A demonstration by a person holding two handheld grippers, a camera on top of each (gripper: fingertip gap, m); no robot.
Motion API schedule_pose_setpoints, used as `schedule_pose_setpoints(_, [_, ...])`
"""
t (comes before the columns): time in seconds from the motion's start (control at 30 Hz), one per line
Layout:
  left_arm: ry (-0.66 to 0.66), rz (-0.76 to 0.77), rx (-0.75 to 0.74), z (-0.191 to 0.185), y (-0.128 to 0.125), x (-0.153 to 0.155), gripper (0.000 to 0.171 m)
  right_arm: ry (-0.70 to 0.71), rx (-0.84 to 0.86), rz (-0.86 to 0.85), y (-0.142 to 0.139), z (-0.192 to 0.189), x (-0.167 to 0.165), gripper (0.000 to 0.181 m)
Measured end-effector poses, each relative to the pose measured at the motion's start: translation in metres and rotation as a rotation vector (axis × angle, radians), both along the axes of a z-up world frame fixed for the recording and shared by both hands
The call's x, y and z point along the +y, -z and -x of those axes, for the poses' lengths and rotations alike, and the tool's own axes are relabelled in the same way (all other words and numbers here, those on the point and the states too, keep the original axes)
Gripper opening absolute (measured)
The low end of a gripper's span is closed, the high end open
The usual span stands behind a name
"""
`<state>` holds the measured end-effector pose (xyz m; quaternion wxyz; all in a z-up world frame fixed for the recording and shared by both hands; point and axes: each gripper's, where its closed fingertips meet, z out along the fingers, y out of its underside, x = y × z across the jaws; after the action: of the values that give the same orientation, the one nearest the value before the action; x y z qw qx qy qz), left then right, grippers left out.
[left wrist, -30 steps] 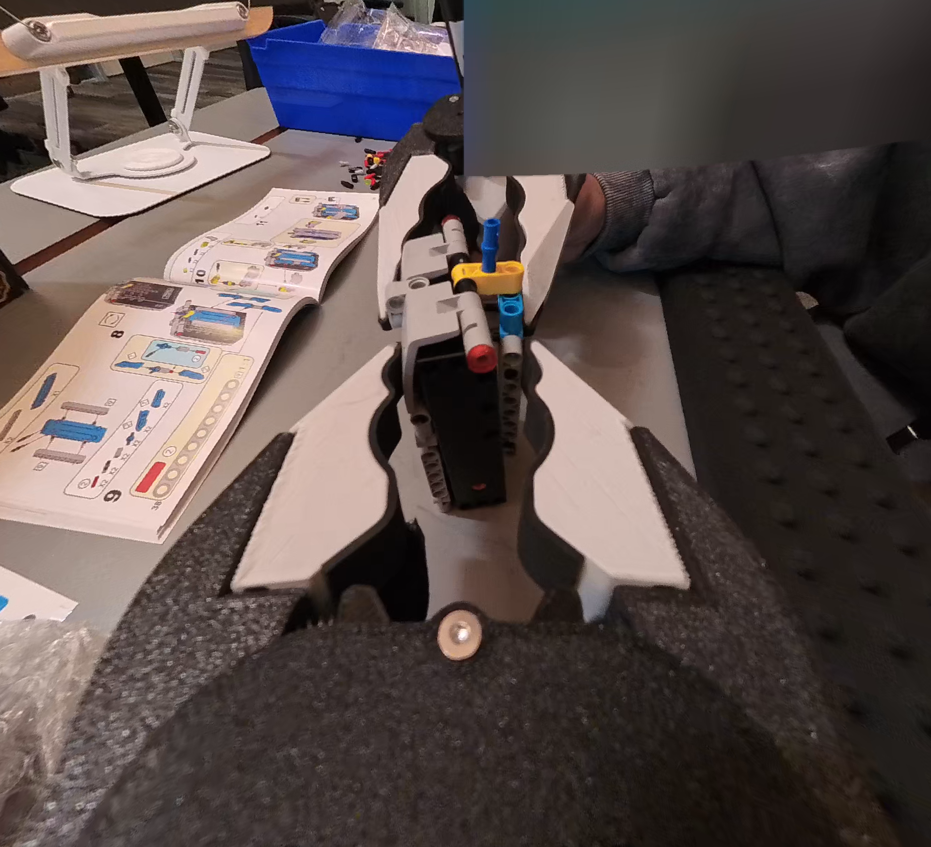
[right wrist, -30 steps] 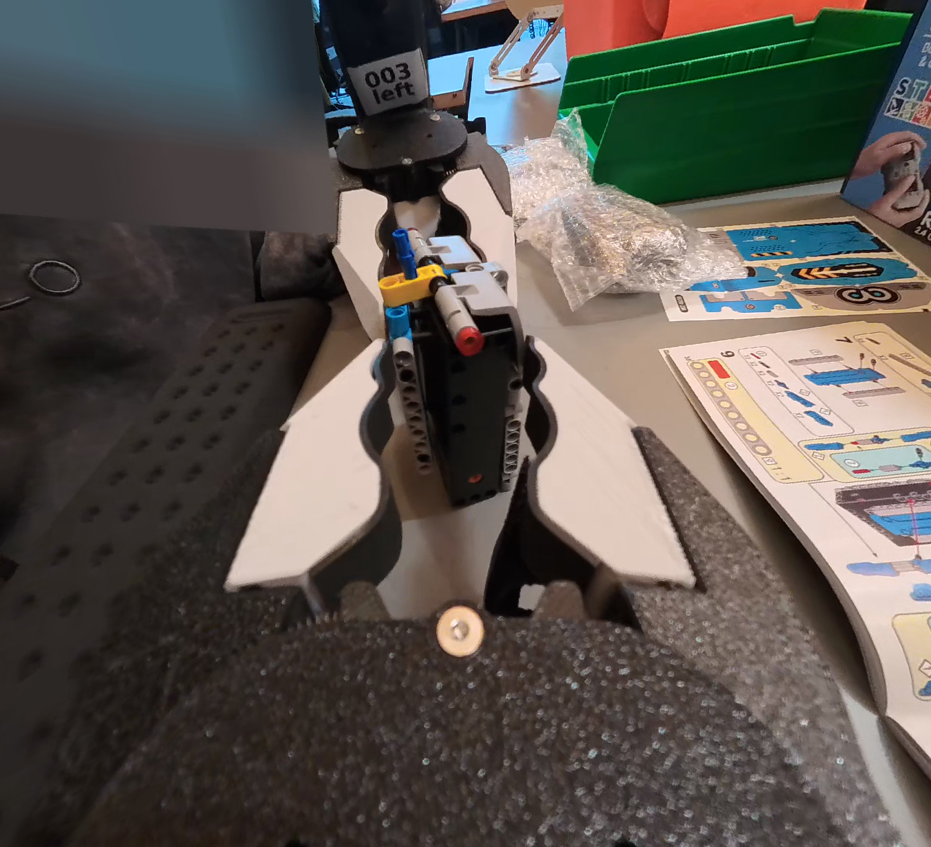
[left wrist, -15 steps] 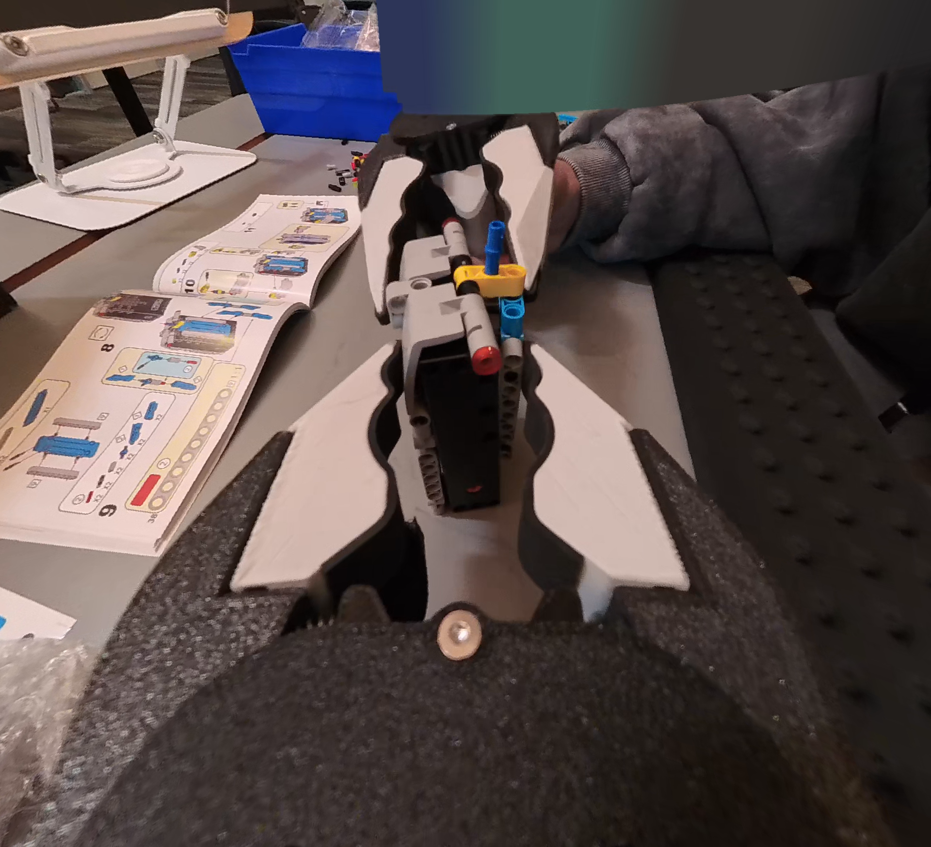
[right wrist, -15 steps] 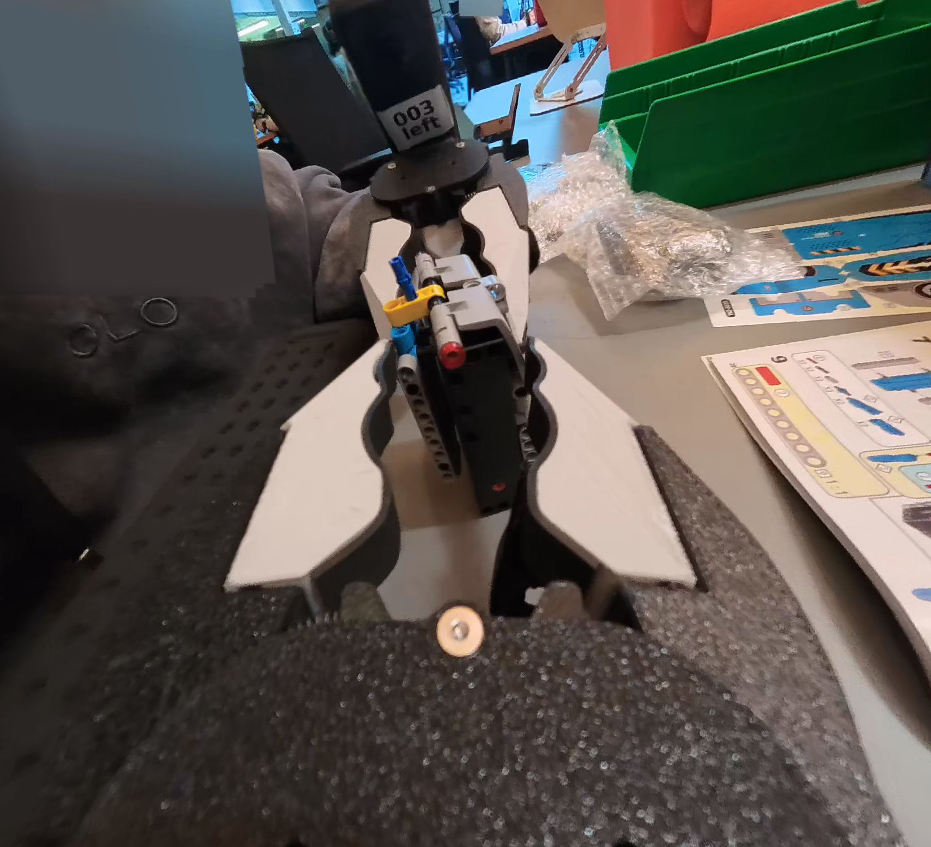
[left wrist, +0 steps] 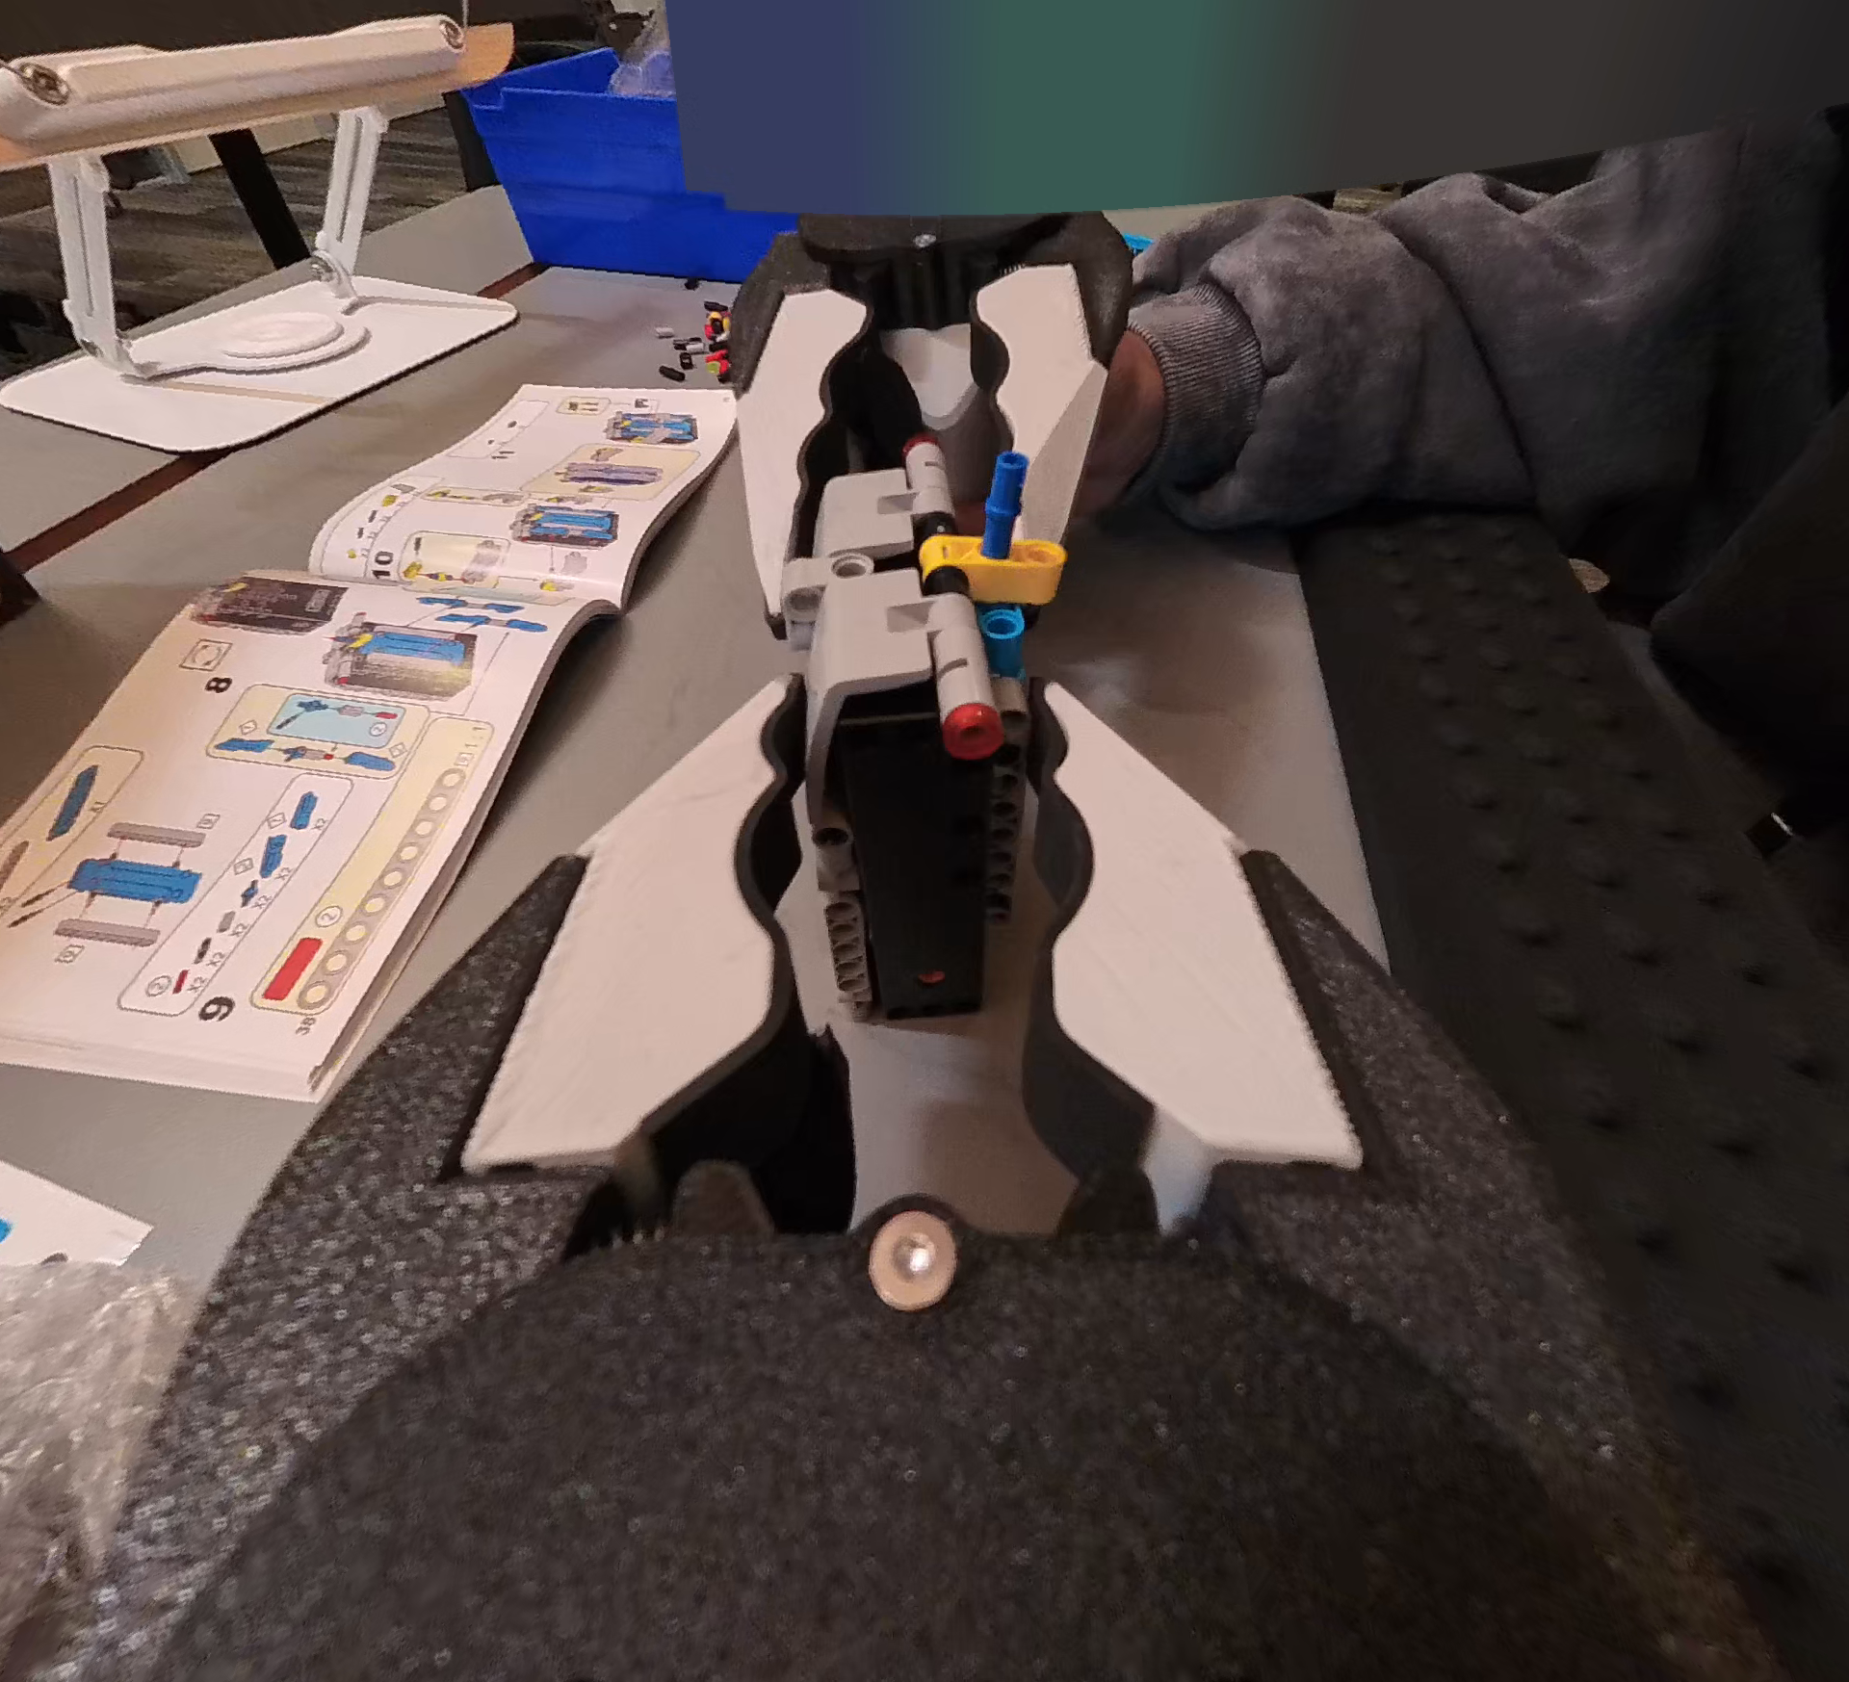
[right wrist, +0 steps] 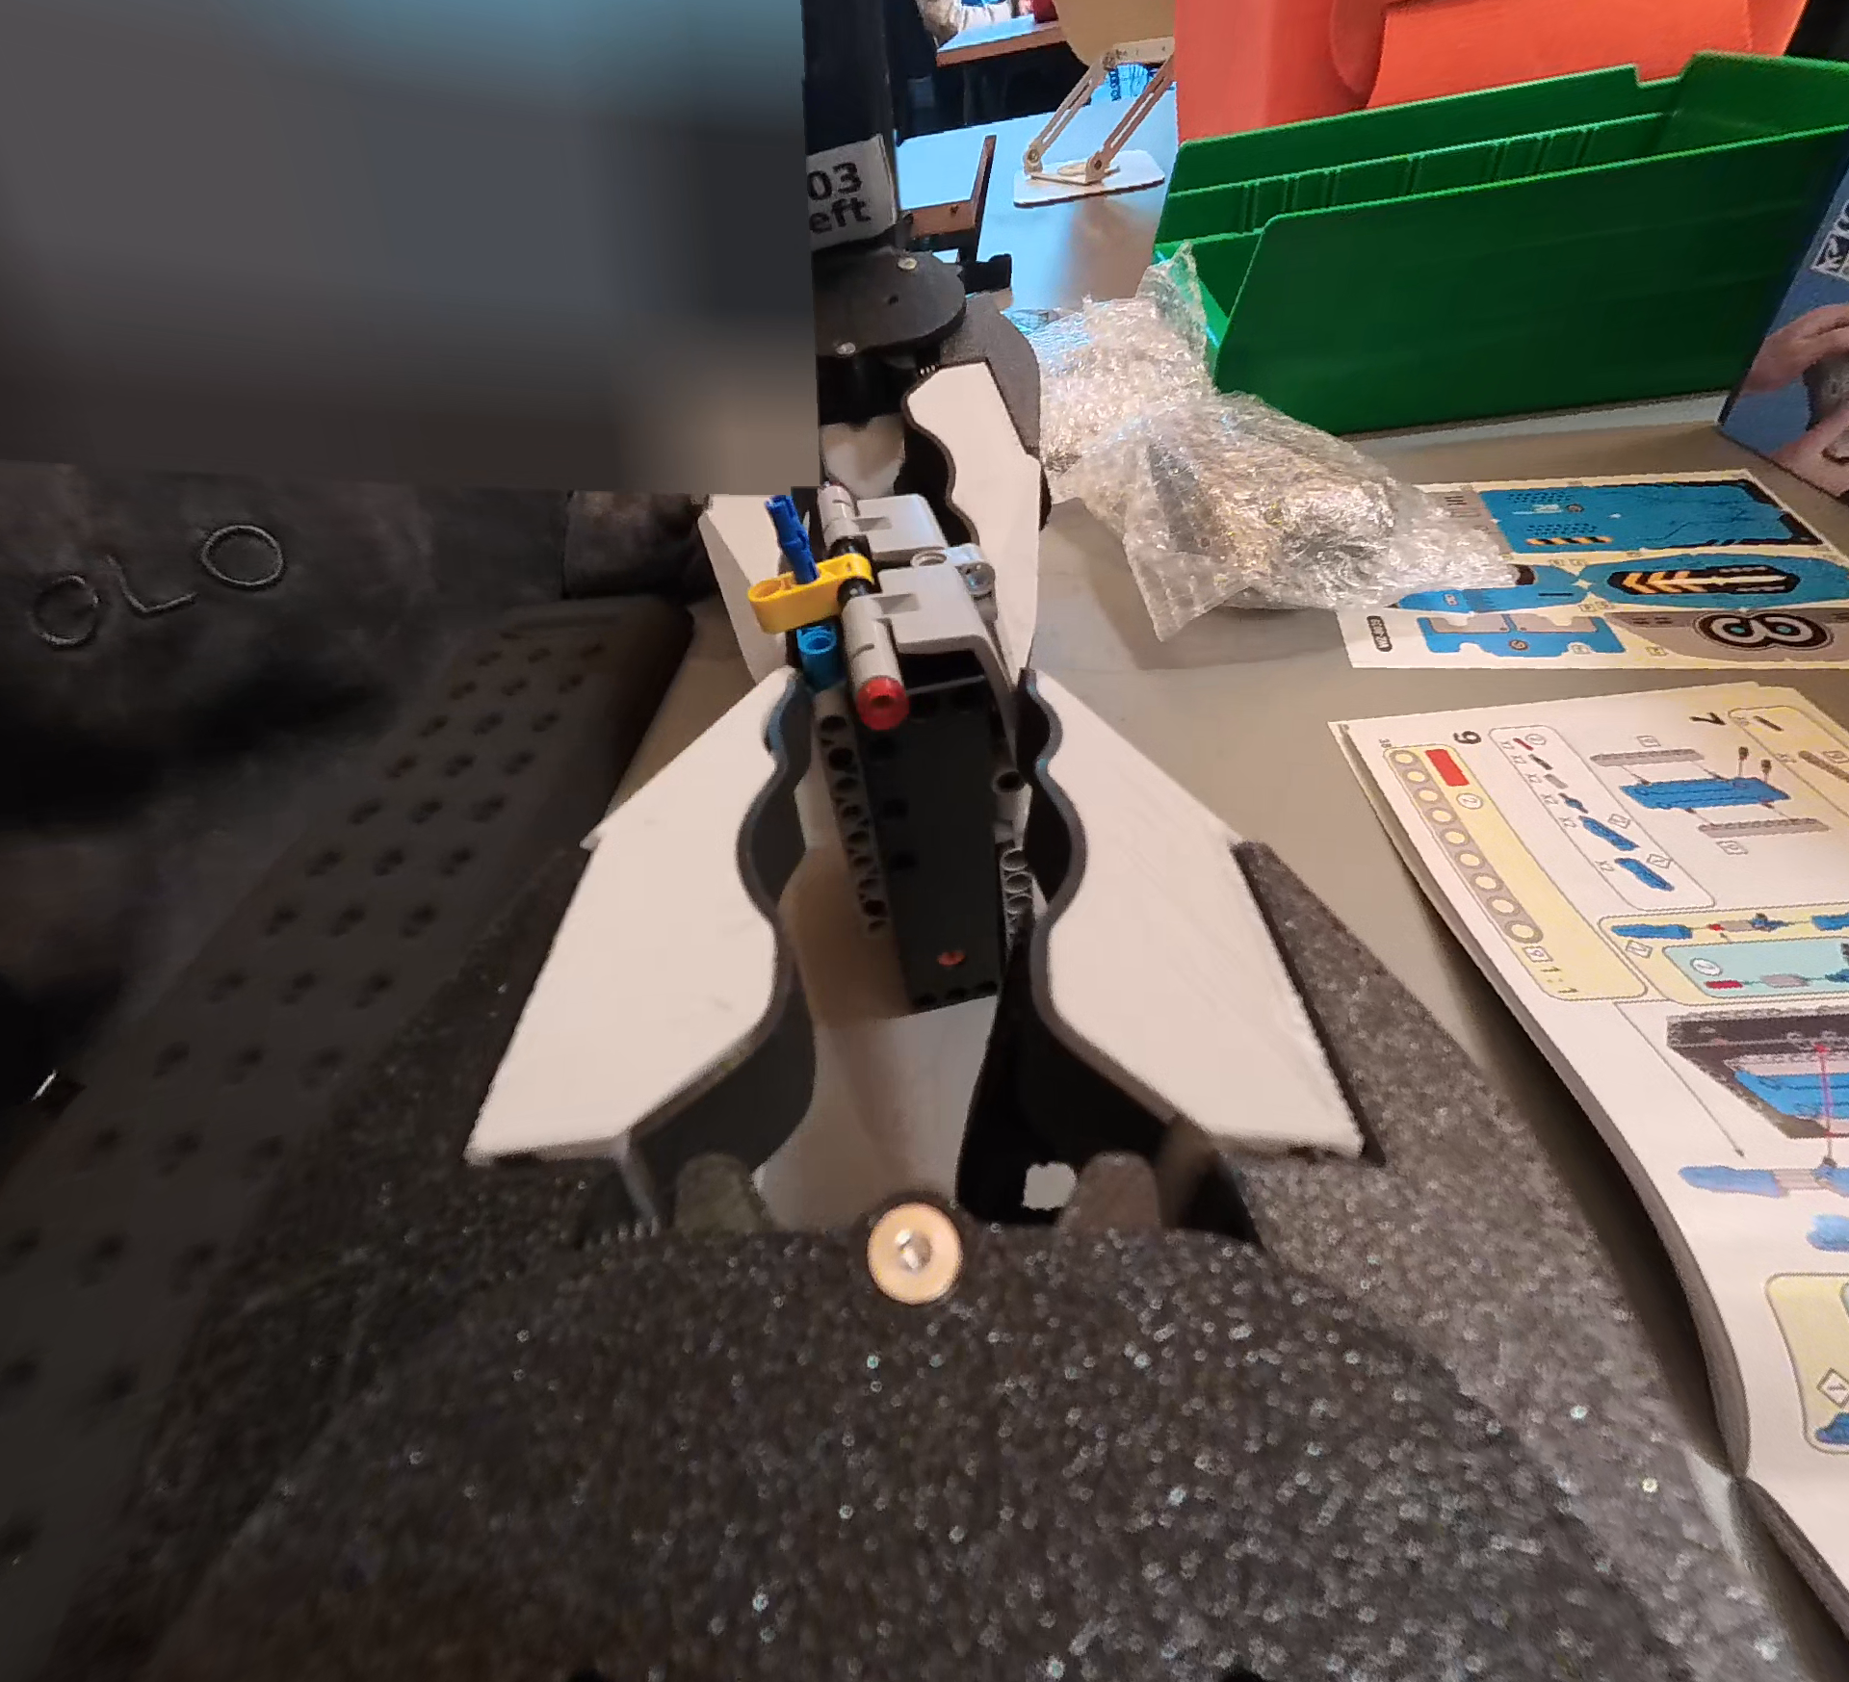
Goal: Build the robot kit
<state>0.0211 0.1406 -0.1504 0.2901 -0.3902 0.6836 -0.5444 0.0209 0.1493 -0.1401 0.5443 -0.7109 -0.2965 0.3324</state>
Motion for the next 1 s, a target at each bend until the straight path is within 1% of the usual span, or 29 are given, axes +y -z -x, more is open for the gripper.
schedule_pose_setpoints(0.13, [0.000,0.073,0.033,-0.004,-0.002,0.006,0.043,0.018,0.100,0.067,-0.001,-0.004,0.006,0.041])
schedule_pose_setpoints(0.17, [-0.001,0.095,0.042,-0.006,-0.002,0.008,0.043,0.038,0.100,0.075,0.000,-0.006,0.009,0.043])
schedule_pose_setpoints(0.2, [0.003,0.124,0.056,-0.007,-0.002,0.010,0.043,0.063,0.077,0.083,0.006,-0.008,0.012,0.056])
schedule_pose_setpoints(0.23, [-0.004,0.151,0.066,-0.008,-0.003,0.013,0.043,0.070,0.059,0.097,0.011,-0.008,0.013,0.061])
schedule_pose_setpoints(0.27, [-0.003,0.177,0.077,-0.009,-0.003,0.015,0.043,0.053,0.059,0.117,0.013,-0.006,0.012,0.055])
schedule_pose_setpoints(0.37, [0.011,0.204,0.092,-0.009,-0.003,0.018,0.043,0.059,0.066,0.135,0.015,-0.007,0.015,0.048])
schedule_pose_setpoints(0.4, [0.009,0.199,0.100,-0.009,-0.002,0.018,0.044,0.061,0.069,0.143,0.016,-0.010,0.016,0.042])
schedule_pose_setpoints(0.47, [0.020,0.149,0.158,-0.008,0.010,0.015,0.047,0.057,0.055,0.127,0.016,-0.010,0.015,0.042])
schedule_pose_setpoints(0.5, [0.035,0.134,0.161,-0.007,0.011,0.012,0.043,0.043,0.026,0.110,0.016,-0.008,0.012,0.041])
schedule_pose_setpoints(0.57, [0.031,0.087,0.140,-0.005,0.011,0.010,0.043,0.039,0.006,0.106,0.016,-0.007,0.010,0.041])
schedule_pose_setpoints(0.7, [0.015,0.116,0.152,-0.007,0.011,0.014,0.043,0.051,0.040,0.121,0.016,-0.009,0.014,0.042])
schedule_pose_setpoints(0.77, [-0.026,0.059,0.126,-0.010,0.012,0.018,0.043,0.096,0.007,0.114,0.016,-0.014,0.017,0.043])
schedule_pose_setpoints(0.83, [-0.045,-0.056,0.081,-0.010,0.014,0.017,0.043,0.118,-0.050,0.044,0.013,-0.018,0.015,0.044])
schedule_pose_setpoints(0.87, [-0.051,-0.092,0.067,-0.011,0.015,0.015,0.044,0.127,-0.085,0.033,0.015,-0.019,0.014,0.049])
schedule_pose_setpoints(0.9, [-0.069,-0.103,0.065,-0.012,0.016,0.015,0.044,0.137,-0.112,0.045,0.018,-0.021,0.014,0.050])
schedule_pose_setpoints(1.0, [-0.158,-0.053,0.103,-0.019,0.015,0.019,0.044,0.178,-0.175,0.111,0.031,-0.029,0.014,0.052])
